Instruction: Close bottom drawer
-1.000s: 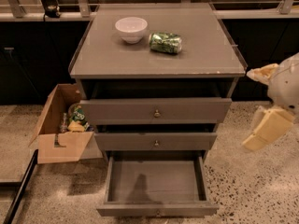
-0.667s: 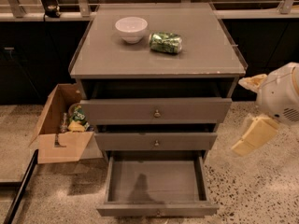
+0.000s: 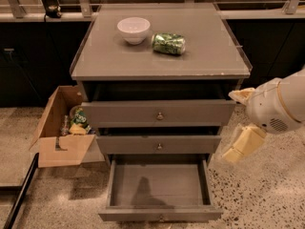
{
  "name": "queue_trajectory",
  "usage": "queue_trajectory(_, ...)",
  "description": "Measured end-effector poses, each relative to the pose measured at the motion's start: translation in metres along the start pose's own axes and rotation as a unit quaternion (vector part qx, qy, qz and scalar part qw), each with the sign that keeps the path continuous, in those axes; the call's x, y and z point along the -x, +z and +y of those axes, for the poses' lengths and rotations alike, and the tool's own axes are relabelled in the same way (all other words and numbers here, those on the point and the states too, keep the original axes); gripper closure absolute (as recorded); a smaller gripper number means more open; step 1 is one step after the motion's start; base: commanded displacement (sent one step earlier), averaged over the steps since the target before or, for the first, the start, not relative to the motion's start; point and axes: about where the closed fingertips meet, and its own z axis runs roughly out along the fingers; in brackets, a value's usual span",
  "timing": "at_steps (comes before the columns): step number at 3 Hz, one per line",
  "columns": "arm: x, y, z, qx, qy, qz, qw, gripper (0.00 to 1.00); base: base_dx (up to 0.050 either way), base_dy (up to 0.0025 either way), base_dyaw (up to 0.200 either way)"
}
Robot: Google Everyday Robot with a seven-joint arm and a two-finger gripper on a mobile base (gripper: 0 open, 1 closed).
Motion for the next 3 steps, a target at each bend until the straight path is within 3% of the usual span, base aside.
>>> queue_trajectory(1, -0.002, 0.002, 0.007, -0.025, 0.003, 0.009, 0.9996, 0.0, 0.0, 0.0, 0.0)
queue_trajectory(2, -0.02, 0.028, 0.027, -0.06, 0.026, 0.005, 0.9979, 0.0, 0.0, 0.0, 0.0)
queue_trajectory(3, -0.038, 0.062, 0.039, -0.078, 0.044, -0.018, 0.9958, 0.0, 0.0, 0.0, 0.0)
